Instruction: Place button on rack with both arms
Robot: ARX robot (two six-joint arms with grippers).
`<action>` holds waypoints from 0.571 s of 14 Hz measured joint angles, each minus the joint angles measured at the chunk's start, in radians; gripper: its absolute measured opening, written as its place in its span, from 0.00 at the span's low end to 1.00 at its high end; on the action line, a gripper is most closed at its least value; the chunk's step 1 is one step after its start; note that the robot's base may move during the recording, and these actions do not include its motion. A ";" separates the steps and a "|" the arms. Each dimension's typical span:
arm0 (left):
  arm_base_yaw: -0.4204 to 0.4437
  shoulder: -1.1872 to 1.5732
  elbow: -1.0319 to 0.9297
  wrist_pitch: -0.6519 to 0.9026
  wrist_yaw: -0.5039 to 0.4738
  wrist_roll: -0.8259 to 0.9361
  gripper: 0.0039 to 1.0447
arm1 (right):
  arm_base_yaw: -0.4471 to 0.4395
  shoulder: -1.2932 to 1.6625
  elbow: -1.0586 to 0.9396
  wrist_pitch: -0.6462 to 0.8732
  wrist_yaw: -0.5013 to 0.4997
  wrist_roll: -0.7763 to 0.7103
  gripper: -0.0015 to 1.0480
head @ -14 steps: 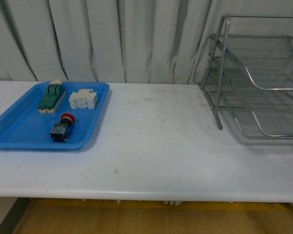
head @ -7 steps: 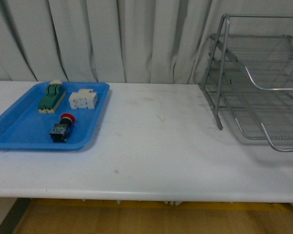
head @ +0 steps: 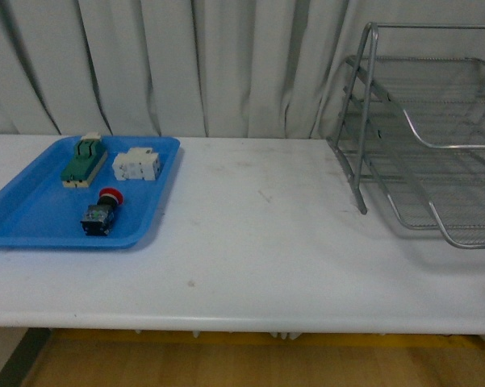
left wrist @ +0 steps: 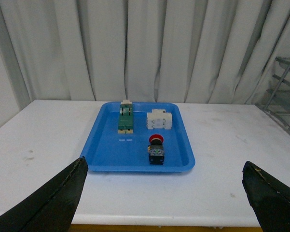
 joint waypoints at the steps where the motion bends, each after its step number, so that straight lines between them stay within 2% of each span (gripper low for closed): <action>1: 0.000 0.000 0.000 0.000 0.000 0.000 0.94 | 0.005 -0.039 -0.023 0.001 -0.012 -0.003 0.93; 3: 0.000 0.000 0.000 0.000 0.000 0.000 0.94 | 0.010 -0.105 -0.077 -0.002 -0.044 -0.029 0.94; 6: 0.000 0.000 0.000 0.000 0.000 0.000 0.94 | -0.010 -0.268 -0.156 0.000 -0.149 -0.122 0.94; 7: 0.000 0.000 0.000 0.000 0.000 0.000 0.94 | -0.021 -0.341 -0.177 -0.061 -0.119 -0.216 0.90; 8: 0.000 0.000 0.000 0.000 0.000 0.000 0.94 | 0.017 -0.586 -0.277 -0.150 0.072 -0.564 0.73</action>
